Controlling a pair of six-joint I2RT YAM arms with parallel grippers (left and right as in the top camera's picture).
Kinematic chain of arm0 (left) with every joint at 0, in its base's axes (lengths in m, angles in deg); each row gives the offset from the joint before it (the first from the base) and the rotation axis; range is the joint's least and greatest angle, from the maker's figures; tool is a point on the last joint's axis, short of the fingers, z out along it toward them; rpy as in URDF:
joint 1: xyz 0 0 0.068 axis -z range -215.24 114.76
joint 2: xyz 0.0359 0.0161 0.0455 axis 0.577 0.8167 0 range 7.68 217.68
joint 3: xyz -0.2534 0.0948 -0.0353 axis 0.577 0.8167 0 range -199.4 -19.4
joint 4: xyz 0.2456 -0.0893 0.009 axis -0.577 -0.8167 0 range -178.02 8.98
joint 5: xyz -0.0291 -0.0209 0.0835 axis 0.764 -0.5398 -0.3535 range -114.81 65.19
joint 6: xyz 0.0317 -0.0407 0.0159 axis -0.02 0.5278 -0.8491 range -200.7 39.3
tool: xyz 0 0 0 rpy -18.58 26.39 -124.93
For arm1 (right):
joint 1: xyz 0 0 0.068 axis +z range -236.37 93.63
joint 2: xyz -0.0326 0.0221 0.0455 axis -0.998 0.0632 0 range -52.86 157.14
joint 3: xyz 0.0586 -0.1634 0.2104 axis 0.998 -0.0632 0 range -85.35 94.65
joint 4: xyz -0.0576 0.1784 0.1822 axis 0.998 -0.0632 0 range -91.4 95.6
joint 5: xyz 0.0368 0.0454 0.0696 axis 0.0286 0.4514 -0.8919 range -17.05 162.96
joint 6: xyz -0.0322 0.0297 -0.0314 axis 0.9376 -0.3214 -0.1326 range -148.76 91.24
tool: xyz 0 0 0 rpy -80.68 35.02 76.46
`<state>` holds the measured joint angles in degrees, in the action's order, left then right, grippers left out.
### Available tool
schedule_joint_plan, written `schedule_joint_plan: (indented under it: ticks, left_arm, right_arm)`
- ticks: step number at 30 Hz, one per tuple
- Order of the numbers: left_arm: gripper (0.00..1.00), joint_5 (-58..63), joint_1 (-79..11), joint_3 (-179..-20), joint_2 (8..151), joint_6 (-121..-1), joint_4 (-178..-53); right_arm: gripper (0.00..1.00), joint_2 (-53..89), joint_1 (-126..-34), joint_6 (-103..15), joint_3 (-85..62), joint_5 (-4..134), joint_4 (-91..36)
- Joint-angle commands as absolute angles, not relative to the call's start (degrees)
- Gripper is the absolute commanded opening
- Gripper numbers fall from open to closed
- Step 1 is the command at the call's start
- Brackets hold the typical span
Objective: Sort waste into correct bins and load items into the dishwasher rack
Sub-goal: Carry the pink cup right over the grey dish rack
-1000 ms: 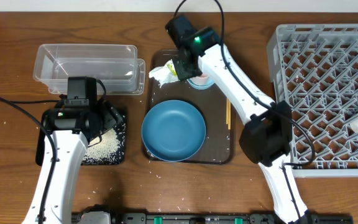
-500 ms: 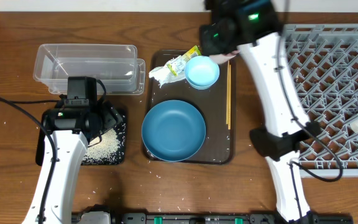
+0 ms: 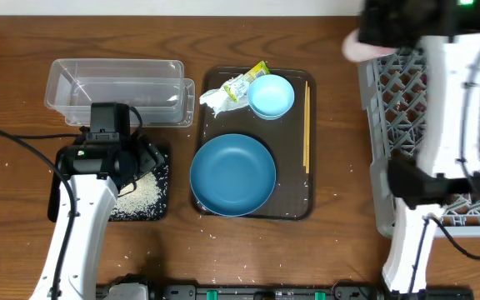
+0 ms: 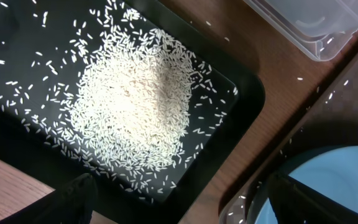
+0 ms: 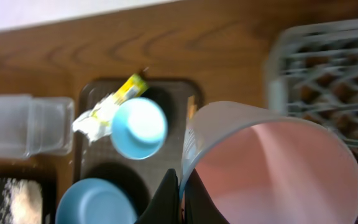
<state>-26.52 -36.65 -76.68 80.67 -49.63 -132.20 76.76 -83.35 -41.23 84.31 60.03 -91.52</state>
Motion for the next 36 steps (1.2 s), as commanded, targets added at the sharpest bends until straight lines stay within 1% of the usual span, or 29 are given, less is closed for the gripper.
schedule_joint_plan:
  ticks: [1, 6, 13, 15, 21, 25, 32, 36]
  left_arm:
    - [0.90, -27.22, -36.94, -77.66, 80.93, -50.40, -132.42]
    - [0.90, -27.22, -36.94, -77.66, 80.93, -50.42, -132.42]
    - [0.90, -27.22, -36.94, -77.66, 80.93, -50.40, -132.42]
    - [0.90, -27.22, -36.94, -77.66, 80.93, -50.40, -132.42]
    - [0.90, -27.22, -36.94, -77.66, 80.93, -50.40, -132.42]
    - [0.90, -27.22, -36.94, -77.66, 80.93, -50.42, -132.42]
    - [0.90, -27.22, -36.94, -77.66, 80.93, -50.40, -132.42]
    - [0.90, -27.22, -36.94, -77.66, 80.93, -50.42, -132.42]
  right_arm:
    - [0.01, 72.83, -88.90, -37.18, 82.43, 58.54, -91.74]
    - [0.01, 72.33, -98.38, -35.52, 78.48, 57.69, -91.72]
    - [0.01, 72.39, -111.39, -29.25, 69.87, 50.06, -91.41]
    - [0.01, 72.39, -115.32, -28.53, 66.54, 44.66, -90.32]
    - [0.01, 72.41, -125.18, -17.34, 55.44, 19.74, -88.46]
    - [0.01, 72.39, -129.38, -10.67, 46.15, 8.20, -89.18]
    - [0.01, 72.41, -131.35, -3.68, 28.56, -0.58, -89.84]
    - [0.01, 72.39, -131.32, 1.33, 18.55, -2.70, -88.87]
